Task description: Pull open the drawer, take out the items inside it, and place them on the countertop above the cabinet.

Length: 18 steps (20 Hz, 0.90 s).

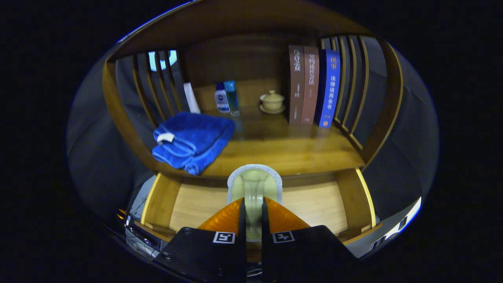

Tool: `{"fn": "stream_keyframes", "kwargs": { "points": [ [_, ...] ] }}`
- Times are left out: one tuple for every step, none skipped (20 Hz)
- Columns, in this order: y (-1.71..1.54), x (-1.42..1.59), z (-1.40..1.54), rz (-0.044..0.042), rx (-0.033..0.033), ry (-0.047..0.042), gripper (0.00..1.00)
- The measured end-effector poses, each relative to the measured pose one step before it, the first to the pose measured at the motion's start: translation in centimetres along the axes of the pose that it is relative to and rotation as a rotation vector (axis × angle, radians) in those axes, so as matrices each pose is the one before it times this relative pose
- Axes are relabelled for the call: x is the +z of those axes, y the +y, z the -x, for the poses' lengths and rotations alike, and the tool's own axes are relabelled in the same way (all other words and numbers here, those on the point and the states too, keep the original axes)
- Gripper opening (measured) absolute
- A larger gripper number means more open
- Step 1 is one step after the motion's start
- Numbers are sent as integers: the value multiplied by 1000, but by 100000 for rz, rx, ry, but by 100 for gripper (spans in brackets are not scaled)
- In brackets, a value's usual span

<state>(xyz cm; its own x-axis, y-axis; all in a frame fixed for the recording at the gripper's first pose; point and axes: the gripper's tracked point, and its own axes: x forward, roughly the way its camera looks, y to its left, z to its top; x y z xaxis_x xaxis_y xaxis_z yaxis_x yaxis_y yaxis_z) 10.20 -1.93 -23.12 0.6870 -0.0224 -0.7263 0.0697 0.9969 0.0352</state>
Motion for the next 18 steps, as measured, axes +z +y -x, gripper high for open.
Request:
{"fn": "stream_keyframes", "kwargs": {
  "points": [
    [2,1251,-220,524,-86,-944,20],
    [294,1208,-401,29,569,-1349,20],
    [142,1432,-632,-267,366,-1722,20],
    [265,1192,-794,-453,939,-1035,20],
    [251,801,-970,-520,719,197,20],
    [28,593,-1050,-412,460,725,19],
    [-62,519,-1128,-470,-3,899,19],
    [-178,596,-1217,-695,-226,553,20],
    [-145,374,-1155,-1065,48,956,20],
    [-236,240,-978,-998,-175,1121,20],
    [-372,409,-920,-1171,-777,576,19],
    [-171,374,-849,-714,-177,526,20],
    [-239,291,-594,-75,-400,743,19],
    [-116,309,-702,234,-205,429,19],
    [-94,311,-562,412,-548,212,20],
    [-70,96,-486,325,-399,504,20],
    [-208,-31,-595,416,-908,527,20],
    [-58,-157,-529,593,-815,1221,20]
  ]
}}
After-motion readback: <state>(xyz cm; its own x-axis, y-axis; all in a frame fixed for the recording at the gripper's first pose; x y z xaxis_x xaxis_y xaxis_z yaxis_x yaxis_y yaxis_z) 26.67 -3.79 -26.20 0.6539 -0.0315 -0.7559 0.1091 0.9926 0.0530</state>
